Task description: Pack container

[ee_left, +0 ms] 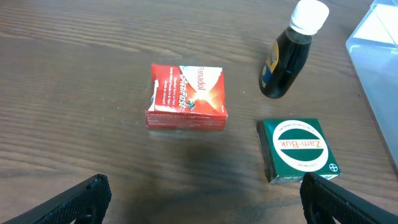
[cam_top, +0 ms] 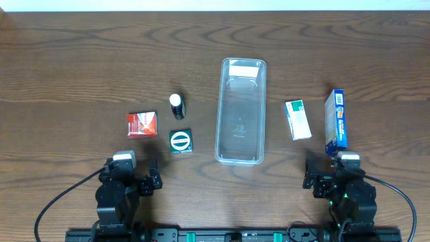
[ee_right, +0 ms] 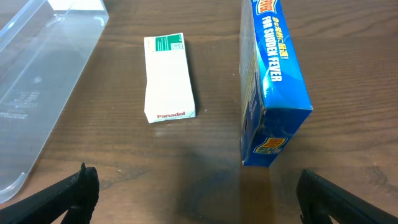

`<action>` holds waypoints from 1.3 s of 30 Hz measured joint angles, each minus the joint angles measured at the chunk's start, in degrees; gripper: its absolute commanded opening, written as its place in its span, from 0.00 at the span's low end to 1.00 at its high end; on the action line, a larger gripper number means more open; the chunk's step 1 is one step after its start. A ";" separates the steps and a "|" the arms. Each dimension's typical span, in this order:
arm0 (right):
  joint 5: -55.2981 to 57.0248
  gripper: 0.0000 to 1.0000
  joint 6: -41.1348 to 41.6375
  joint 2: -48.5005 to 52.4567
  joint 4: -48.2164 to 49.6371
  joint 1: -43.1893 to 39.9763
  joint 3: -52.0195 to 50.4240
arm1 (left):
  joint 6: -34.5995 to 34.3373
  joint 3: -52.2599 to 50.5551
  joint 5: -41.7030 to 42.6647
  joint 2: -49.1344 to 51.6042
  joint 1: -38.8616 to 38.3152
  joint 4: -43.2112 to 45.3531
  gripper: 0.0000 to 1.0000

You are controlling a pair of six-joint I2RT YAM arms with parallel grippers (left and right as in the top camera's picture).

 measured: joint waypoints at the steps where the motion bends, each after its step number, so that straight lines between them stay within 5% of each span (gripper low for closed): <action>1: 0.00 0.99 0.00 0.00 -0.02 0.00 0.00 | 0.00 0.00 0.00 -0.02 0.00 0.00 0.98; 17: -0.90 0.99 2.69 0.00 1.88 0.00 0.00 | 0.00 0.00 0.00 0.00 0.00 0.00 0.98; 31: -10.99 0.99 4.72 0.57 14.16 0.00 0.76 | 0.00 0.00 0.00 -0.02 0.00 0.02 0.98; 39: -12.52 0.99 4.76 18.58 11.93 0.02 20.76 | 0.00 -0.02 0.00 -0.02 0.00 0.15 0.98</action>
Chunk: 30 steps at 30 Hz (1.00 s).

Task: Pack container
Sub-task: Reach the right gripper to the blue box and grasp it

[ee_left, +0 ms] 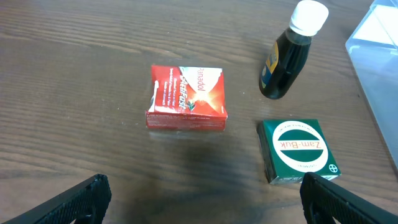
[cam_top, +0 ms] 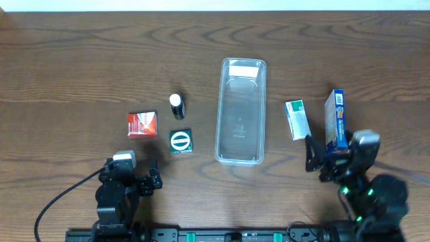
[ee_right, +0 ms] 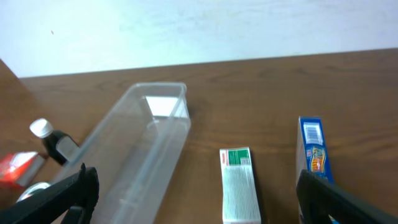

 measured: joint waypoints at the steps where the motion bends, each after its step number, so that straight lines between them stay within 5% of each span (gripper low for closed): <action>1: -0.04 0.99 -0.20 3.63 -1.97 0.02 3.69 | 0.00 0.00 0.00 0.00 0.00 -0.02 0.98; 12: 1.01 0.99 -4.63 48.52 -28.41 0.02 49.40 | 0.00 0.00 0.00 0.00 0.00 -0.02 0.98; 30: 22.29 0.87 1.86 73.55 -33.81 -2.43 53.16 | 0.00 0.00 0.00 0.00 0.00 0.02 0.98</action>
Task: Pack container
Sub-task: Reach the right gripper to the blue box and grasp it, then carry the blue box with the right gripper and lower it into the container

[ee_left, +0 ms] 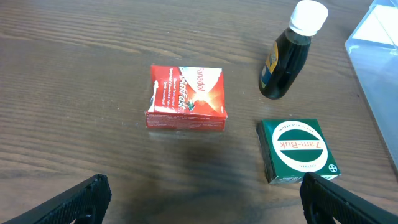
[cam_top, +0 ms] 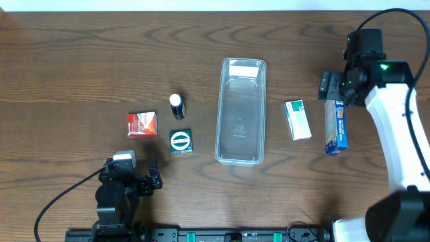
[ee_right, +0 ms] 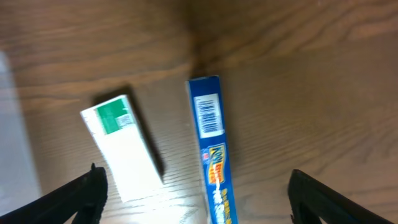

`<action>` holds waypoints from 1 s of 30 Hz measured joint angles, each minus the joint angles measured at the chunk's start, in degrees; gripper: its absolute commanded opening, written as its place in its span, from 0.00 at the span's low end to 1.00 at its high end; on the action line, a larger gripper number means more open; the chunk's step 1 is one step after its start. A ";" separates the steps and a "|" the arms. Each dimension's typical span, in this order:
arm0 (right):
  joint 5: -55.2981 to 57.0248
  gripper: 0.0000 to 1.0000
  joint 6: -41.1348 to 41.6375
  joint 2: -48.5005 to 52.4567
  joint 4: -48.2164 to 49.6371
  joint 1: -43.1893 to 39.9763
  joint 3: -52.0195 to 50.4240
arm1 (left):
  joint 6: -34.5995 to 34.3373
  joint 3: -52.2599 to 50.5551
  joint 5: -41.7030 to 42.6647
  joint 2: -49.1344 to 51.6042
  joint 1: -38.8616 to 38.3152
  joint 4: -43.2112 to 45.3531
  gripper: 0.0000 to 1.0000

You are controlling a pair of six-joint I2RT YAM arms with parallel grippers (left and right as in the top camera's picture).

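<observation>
A clear plastic container (cam_top: pixel 240 111) lies open at the table's middle. Left of it are a red Panadol box (cam_top: pixel 142 124), a dark bottle with a white cap (cam_top: pixel 176 105) and a green Zam-Buk box (cam_top: pixel 180 141). To the container's right lie a white-and-green Panadol box (cam_top: pixel 297 119) and a blue box (cam_top: pixel 336 126) standing on edge. My right gripper (cam_top: pixel 336 87) hangs open above the blue box's (ee_right: pixel 211 143) far end, nothing in it. At the near left edge my left gripper (cam_top: pixel 131 176) rests open, with the red box (ee_left: pixel 186 96) ahead of it.
The wooden table (cam_top: pixel 80 60) carries only these items. The white box (ee_right: pixel 124 149) lies close beside the blue one, a narrow gap between them. A corner of the container (ee_left: pixel 379 37) shows at the right of the left wrist view.
My right arm has gone from the near right edge out to above the far end of the blue box, its camera now looking down. The left arm and all objects are unmoved.
Both grippers rested open at the near table edge. Then the right arm was lifted, looking across the container and boxes. Now it is stretched out over the blue box, open. The left arm has stayed put throughout.
</observation>
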 measured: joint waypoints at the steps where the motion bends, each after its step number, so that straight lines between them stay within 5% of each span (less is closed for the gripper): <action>1: 0.44 0.86 0.07 1.22 0.04 -0.11 0.00 | 0.00 0.00 0.00 0.00 0.00 -0.02 0.98; 9: -0.83 0.51 -0.33 10.91 -0.63 -2.36 0.07 | 0.00 0.00 0.00 0.00 0.00 0.00 0.98; 17: -2.47 0.50 1.33 14.27 -4.66 -4.15 0.04 | 0.00 0.00 0.00 0.00 0.00 0.00 0.98; 23: -3.52 0.20 1.99 14.27 -5.86 -4.44 0.04 | 0.00 0.00 0.00 0.00 0.00 0.00 0.98; 30: -3.98 0.10 2.34 14.27 -6.40 -4.44 0.04 | 0.00 0.00 0.00 0.00 0.00 0.00 0.98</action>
